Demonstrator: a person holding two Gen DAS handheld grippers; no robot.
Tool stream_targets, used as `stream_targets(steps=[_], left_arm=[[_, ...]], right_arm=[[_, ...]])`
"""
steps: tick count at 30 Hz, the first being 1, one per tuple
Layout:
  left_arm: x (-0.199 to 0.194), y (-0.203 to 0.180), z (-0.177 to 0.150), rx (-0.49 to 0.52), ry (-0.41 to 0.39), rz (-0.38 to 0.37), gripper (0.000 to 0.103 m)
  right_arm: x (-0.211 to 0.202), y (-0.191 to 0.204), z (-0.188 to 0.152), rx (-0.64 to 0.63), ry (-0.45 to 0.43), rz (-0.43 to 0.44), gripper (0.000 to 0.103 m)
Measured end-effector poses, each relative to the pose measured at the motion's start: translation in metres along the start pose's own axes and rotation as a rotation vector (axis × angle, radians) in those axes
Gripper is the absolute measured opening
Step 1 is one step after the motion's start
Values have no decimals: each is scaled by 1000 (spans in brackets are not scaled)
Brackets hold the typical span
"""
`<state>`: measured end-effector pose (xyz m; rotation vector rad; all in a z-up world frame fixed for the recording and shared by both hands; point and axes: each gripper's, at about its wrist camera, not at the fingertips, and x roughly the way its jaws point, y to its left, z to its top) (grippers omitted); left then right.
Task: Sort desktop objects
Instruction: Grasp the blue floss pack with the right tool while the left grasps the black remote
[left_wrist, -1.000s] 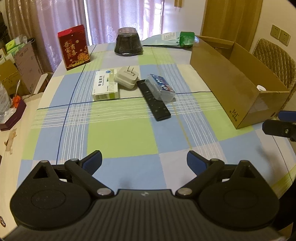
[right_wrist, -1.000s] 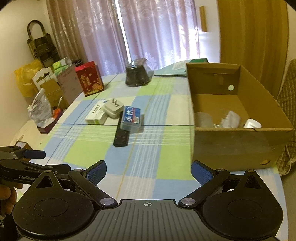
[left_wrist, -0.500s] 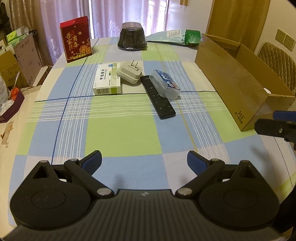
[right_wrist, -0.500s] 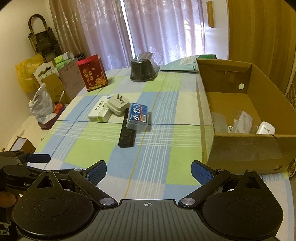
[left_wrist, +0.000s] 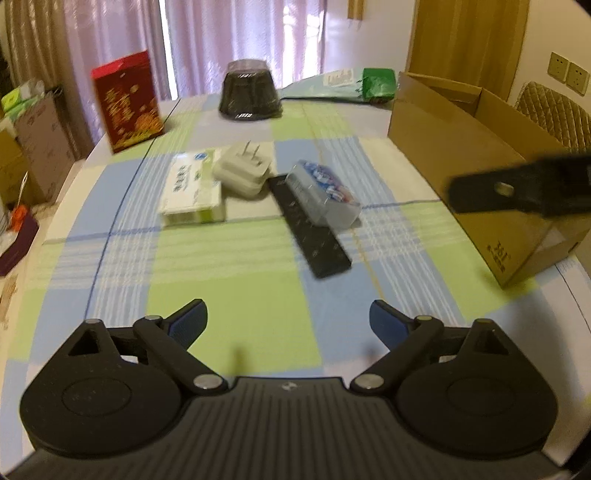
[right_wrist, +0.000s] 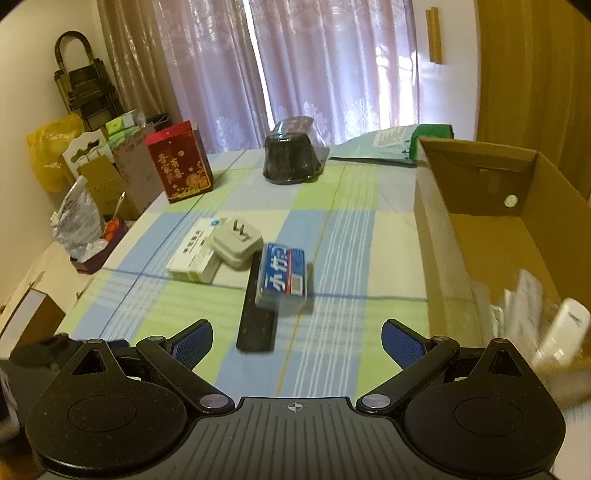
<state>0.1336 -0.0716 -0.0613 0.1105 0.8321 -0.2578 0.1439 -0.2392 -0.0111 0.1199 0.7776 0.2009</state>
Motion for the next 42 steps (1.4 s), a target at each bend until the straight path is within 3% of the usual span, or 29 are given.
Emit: stream_targets(steps=[6,12,15,16,18,22,32,33,34,36,38,40,42], left_arm=[[35,-15,15,18,-26,-17,86],[74,-24,27,11,-15,-25,73],[90,-26,29,15,7,-21,64],[95,-27,29,18,15,-19,53],[100,-26,28,30,28,-22,41],[93,-17,20,32,31,-12,36],[40,24,-28,34,57,36,34],[36,26,-31,31,59,36,34],[33,28,-34,34,59,34,34],[28,29,-38,44,62,37,34],[27,30,-39,41,63,41,35],[26,31,-36,37,61,46,50],[29,31,-30,39,53,46,51]], right_arm=[[40,-13,30,32,17,22,100],[61,-27,55,14,7,0,100],[68,-29,59,-5,12,-9,100],[70,-29,58,-14,16,-7,100],[75,-26,57,-34,24,-1,100],[89,-14,52,-72,45,25,100],[148,12,24,-87,162,57,100],[153,13,21,-89,172,54,97],[155,14,19,-96,180,54,82],[158,14,15,-109,197,54,68],[156,14,12,-126,205,50,61],[149,12,8,-140,211,40,59],[139,11,4,-151,220,23,59]])
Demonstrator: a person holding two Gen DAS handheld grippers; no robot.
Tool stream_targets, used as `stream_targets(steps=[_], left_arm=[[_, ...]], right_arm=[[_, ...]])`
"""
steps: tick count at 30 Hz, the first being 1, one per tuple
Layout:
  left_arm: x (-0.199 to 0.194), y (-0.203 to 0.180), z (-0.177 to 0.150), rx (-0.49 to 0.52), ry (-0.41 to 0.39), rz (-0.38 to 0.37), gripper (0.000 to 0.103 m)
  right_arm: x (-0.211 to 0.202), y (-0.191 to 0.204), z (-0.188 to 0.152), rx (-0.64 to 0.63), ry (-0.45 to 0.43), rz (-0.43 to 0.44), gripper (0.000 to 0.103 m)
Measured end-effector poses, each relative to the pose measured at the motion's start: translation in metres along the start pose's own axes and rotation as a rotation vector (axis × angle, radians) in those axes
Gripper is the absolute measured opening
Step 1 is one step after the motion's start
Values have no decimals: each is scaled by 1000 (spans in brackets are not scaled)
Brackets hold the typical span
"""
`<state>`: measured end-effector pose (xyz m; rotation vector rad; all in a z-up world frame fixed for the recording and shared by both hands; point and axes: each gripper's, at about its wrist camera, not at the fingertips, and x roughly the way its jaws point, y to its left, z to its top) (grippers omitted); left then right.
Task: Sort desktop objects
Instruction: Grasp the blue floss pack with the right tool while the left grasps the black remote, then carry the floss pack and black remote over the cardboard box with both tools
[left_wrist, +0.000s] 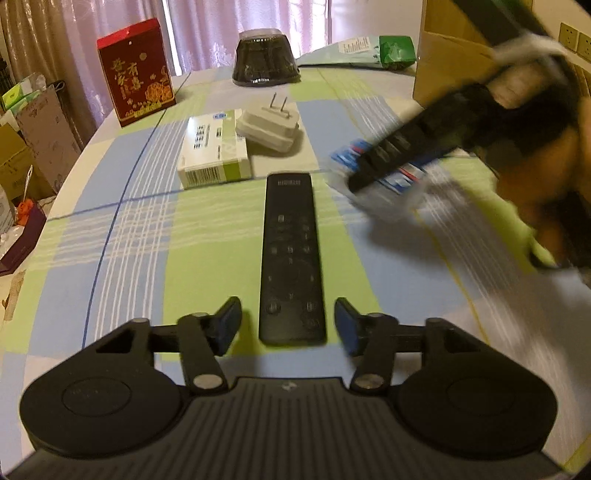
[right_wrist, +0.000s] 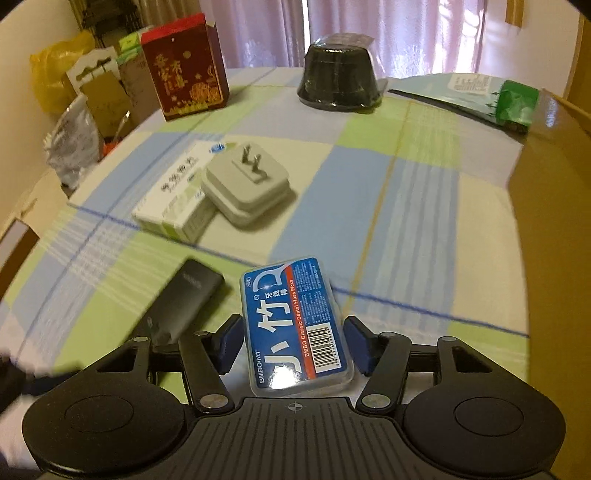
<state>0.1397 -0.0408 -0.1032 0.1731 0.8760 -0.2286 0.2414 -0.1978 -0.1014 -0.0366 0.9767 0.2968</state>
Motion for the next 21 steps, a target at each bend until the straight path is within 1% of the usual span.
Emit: stream_targets(steps=[4,7,11,17,18,19,20,21], left_arm=[[11,0,14,13,-6,2,51],[21,-2,24,32,-7,7,51],[33,-2,30,54,1,7,51],[43,1,39,49,10,2,51],[44,1,40,50,11,-1,46],[44,1,41,51,12,-8,38],[44,1,42,52,15,-14,35],[44,1,43,53,18,-20,34]], right_arm=[[-19,0,-23,-5,12,-22,59],[-29,-3,-41,-7,-5,-31,59],[-31,-4,-52,-14,-27,-15,59],[-23,-1,-52,-48,-38,-28,59],[-22,-2,-53,-48,-36,-26,59],[-21,-3,-53,-47,-34,-25,59],[-21,-3,-54,-46,-33,-24,59],[-22,-4,-55,-46,-30,-23,59]])
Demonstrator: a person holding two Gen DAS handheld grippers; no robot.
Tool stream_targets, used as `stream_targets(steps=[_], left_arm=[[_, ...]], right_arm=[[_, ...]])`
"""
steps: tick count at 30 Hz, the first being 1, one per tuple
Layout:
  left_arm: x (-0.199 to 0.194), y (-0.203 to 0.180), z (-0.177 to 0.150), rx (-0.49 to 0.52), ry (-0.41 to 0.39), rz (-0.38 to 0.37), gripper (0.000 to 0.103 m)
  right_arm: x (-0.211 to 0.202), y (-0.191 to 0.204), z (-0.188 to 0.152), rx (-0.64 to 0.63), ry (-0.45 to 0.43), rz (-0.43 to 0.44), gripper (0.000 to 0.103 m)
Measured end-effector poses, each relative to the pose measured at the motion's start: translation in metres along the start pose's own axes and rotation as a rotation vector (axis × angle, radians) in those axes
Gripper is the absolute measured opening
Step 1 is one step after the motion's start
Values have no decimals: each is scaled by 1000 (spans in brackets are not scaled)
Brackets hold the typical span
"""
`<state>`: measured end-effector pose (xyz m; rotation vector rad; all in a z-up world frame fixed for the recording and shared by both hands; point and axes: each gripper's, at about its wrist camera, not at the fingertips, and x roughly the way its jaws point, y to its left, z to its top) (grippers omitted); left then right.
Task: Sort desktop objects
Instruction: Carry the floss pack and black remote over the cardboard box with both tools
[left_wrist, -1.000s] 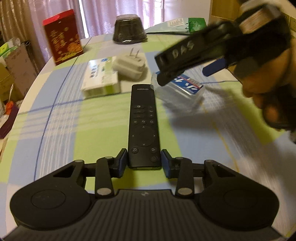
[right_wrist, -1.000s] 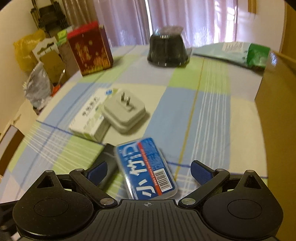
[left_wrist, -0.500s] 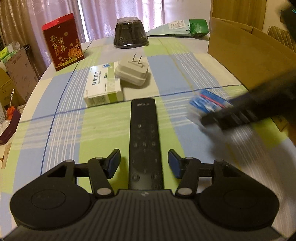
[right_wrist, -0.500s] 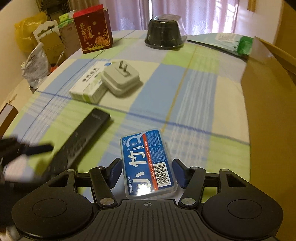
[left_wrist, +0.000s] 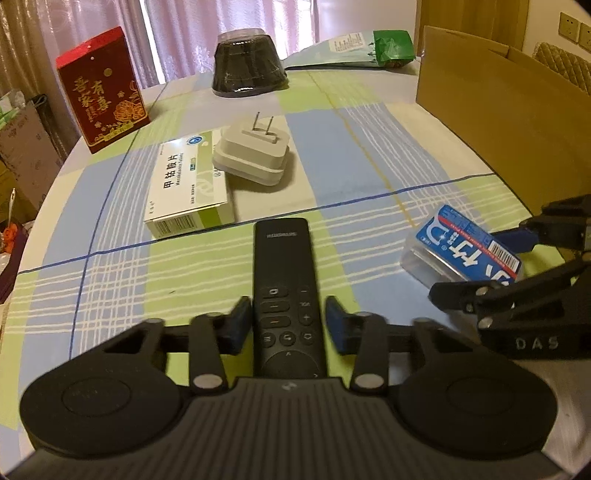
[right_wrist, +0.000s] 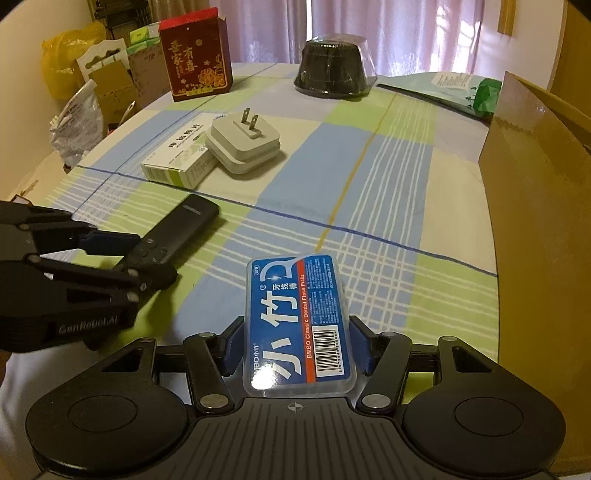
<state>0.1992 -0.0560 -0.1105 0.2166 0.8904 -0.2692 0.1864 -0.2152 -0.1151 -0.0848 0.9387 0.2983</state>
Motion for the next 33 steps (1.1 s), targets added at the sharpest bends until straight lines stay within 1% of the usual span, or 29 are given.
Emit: stream_targets(steps=[1,2,6,12,17,22,26,33], left_arm=[[-1,-1,0,3,5,-2,34],[-2,-1,-1,2,8,-8,34],[-15,-5,-13,10,22,-25,34],[-50,-14,-40,-5,44,-45,34],[-85,-24,-52,-13,38,-58,34],[-117,-39,-48,11,1,-68,34],[-137,-52,-38,31,-41,-76,34],[-159,-74,-21,64,-90,-88,34]], right_arm=[[-1,0,-1,1,5,-3,59],[-3,0,-2,2,9,-5,56],[-16,-1,-9,35,18,-15,55],[-56,4,-22,79,-3,-20,55],[-94,6,-31,113,-33,-31,55],[-135,0,-40,166,-78,-58,55],[-160,-7,-47,181,-101,-82,55],[-195,-30,-57,214,-144,-126,55]])
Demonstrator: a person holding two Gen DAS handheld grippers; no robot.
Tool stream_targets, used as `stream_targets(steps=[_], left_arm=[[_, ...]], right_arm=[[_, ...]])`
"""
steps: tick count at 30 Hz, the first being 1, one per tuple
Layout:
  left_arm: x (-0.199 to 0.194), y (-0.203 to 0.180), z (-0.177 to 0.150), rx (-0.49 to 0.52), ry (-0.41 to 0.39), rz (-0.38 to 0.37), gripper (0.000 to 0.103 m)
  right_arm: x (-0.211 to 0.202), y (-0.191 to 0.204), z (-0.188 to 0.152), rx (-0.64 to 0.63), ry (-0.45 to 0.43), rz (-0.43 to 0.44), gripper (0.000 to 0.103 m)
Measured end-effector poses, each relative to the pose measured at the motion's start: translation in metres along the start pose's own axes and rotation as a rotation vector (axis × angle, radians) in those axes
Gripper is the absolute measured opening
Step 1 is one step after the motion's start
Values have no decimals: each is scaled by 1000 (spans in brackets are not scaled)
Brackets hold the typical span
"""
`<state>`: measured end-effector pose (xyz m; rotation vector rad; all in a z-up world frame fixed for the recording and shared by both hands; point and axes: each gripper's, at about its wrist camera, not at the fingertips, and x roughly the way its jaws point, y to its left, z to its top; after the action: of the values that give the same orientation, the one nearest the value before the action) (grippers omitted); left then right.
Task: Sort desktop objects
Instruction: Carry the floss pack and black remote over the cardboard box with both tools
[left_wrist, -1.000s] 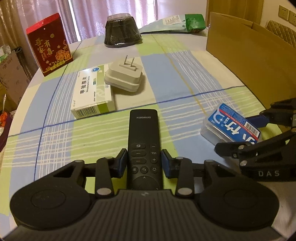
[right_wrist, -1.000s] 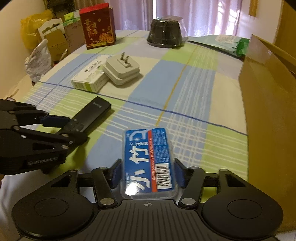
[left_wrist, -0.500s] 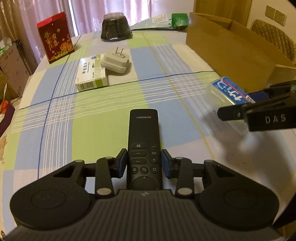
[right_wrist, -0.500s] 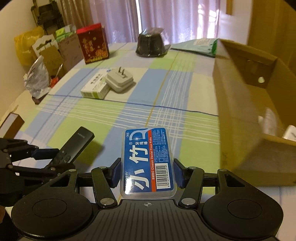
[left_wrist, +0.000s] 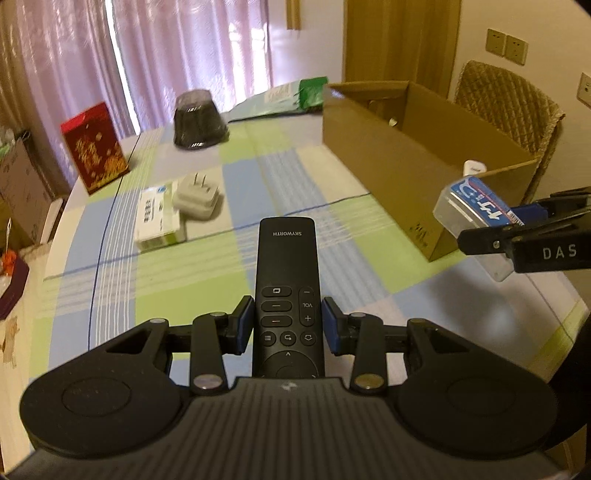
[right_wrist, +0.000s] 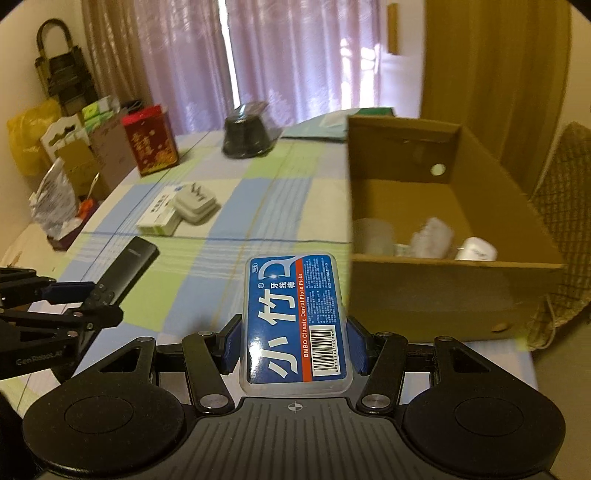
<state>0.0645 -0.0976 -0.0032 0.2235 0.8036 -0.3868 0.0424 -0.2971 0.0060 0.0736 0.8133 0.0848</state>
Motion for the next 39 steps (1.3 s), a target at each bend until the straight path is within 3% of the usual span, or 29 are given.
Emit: stream_targets(steps=[25,39], left_arm=[[-4,-31,26,73,-23,-47,34],[5,-87,76,177,-93,-150,34]], right_arm=[[-32,-49,-9,98,-46,-57,55],[-48,-94,18,125,-99,-114,55]])
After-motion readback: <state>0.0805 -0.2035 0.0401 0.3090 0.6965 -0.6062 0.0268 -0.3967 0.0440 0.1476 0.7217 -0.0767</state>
